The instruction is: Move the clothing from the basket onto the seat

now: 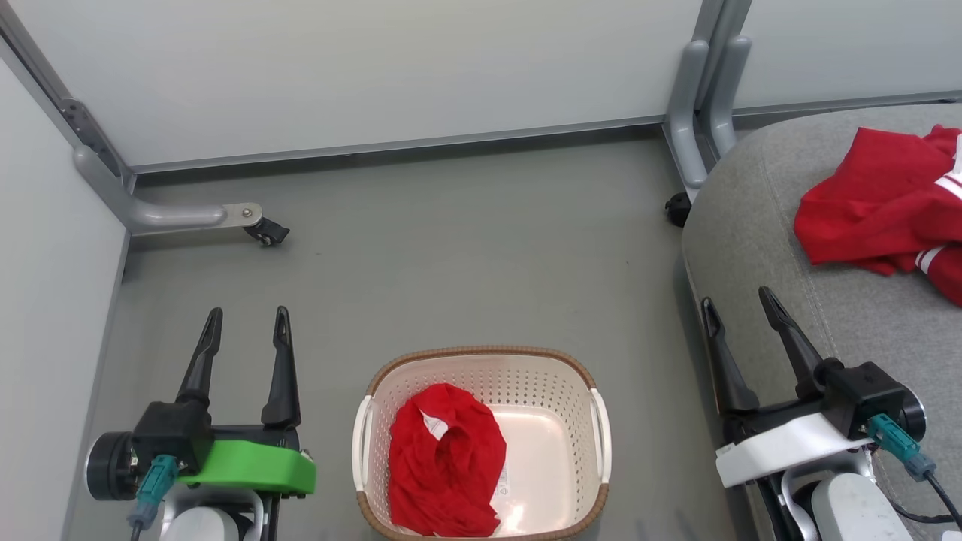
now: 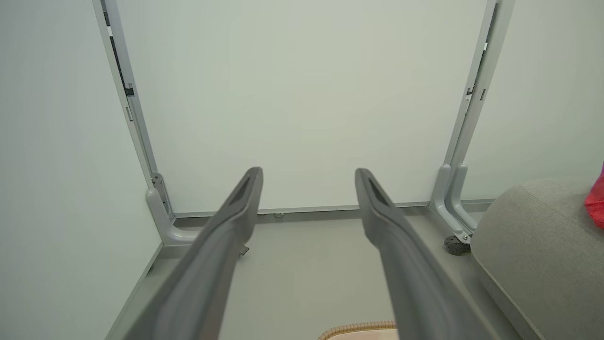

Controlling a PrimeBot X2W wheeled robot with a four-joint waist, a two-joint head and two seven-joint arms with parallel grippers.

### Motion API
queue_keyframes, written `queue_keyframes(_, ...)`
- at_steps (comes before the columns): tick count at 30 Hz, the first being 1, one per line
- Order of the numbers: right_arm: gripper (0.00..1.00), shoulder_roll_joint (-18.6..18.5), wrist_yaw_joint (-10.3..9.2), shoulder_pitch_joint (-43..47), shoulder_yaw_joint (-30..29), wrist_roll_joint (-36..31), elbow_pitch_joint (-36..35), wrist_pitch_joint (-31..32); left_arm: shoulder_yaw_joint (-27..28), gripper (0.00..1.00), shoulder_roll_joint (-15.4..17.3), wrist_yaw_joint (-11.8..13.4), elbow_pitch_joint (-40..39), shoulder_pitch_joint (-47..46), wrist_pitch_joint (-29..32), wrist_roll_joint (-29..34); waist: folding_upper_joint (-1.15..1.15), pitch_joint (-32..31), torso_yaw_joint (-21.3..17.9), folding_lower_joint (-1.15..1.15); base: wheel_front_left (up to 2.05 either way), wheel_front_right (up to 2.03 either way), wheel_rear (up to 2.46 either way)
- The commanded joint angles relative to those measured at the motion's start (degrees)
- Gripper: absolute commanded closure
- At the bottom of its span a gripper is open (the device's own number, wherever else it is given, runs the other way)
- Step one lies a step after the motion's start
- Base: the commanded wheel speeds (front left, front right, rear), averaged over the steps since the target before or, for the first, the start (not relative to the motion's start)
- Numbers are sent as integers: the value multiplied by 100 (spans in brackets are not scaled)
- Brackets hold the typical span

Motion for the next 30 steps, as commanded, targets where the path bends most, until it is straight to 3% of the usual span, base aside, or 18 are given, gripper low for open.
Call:
queue_keyframes(1,0,-16,-4,106,-13,30,-34,-1,1,0,-2,16,8,119,-1,11,0,-40,27,0,0,0,0)
queue_keyframes(30,0,-16,-4,402,-91,13,-125,-1,-18,0,-1,80,-10,177,-1,-57,0,-121,14,0,0,0,0)
